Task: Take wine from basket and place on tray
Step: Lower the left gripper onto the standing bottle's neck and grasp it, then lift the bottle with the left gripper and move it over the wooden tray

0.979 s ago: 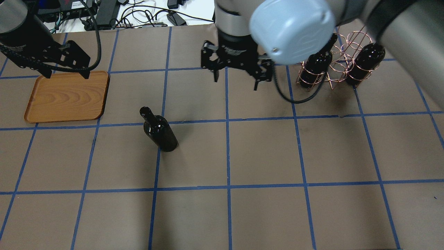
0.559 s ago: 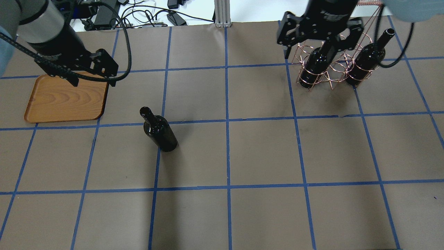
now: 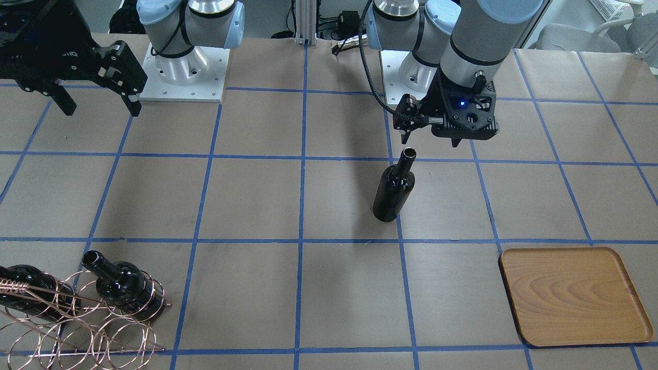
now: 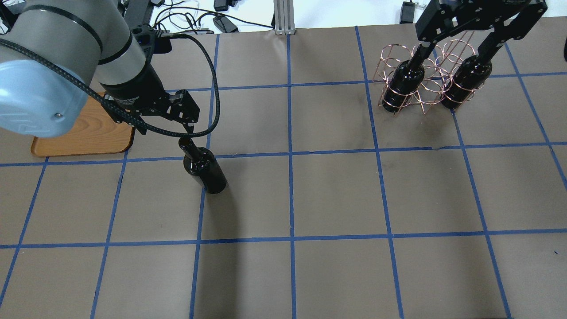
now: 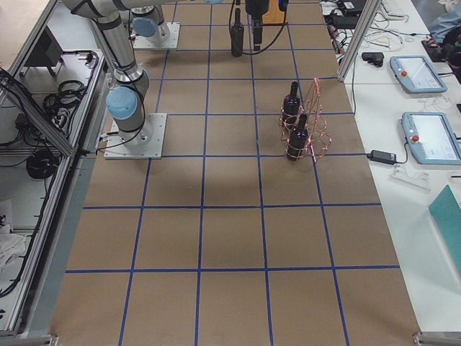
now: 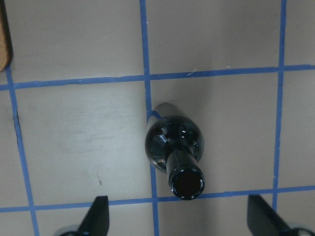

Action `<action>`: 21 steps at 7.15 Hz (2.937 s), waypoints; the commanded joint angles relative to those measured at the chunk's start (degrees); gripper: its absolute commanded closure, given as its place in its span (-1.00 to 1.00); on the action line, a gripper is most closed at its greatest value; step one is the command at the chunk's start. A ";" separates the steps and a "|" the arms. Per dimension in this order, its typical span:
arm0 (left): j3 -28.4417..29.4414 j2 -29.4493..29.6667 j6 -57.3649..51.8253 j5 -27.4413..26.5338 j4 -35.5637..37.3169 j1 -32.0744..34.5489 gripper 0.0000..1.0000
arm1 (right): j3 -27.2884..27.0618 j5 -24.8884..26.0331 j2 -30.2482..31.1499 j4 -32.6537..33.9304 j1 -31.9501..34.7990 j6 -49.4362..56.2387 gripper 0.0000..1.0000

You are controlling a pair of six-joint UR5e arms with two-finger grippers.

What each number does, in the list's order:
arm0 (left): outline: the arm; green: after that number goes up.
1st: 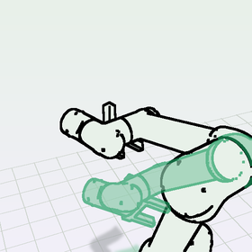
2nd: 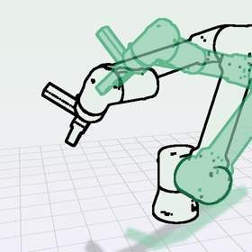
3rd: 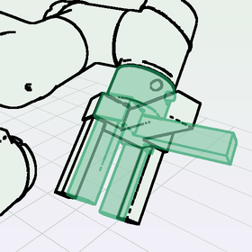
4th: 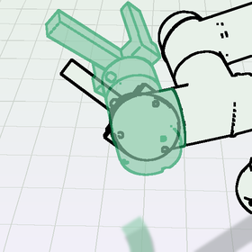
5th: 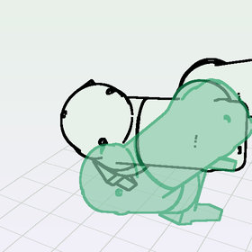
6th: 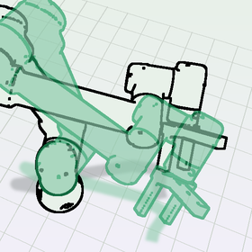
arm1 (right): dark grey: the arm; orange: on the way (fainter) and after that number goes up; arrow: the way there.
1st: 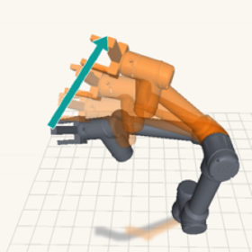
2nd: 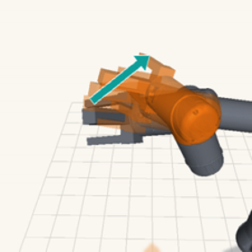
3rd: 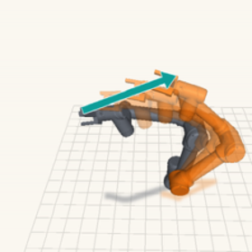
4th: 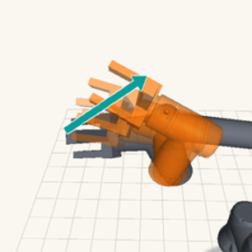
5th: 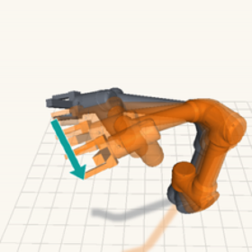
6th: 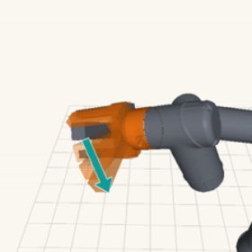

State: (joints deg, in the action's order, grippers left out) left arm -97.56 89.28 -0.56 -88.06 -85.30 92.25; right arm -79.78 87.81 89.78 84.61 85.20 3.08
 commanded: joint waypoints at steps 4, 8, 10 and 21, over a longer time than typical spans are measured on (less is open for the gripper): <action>-4.57 2.47 -0.05 0.79 4.52 0.04 -0.90 | -2.31 -0.35 0.31 1.44 0.14 0.61 -1.00; -4.57 2.92 0.47 0.96 4.00 0.12 -0.27 | -2.31 -0.53 0.31 1.61 0.31 0.26 -1.00; -4.57 3.09 0.65 1.22 4.00 0.04 0.01 | -2.31 -0.27 0.31 1.52 0.31 0.61 -1.00; -3.17 3.45 -0.31 0.70 4.26 -0.75 1.00 | -2.39 -0.09 0.31 1.52 0.31 0.61 -1.00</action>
State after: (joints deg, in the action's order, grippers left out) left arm -101.29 92.89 -0.41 -86.80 -80.94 92.02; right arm -82.17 87.71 90.05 86.12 85.52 3.70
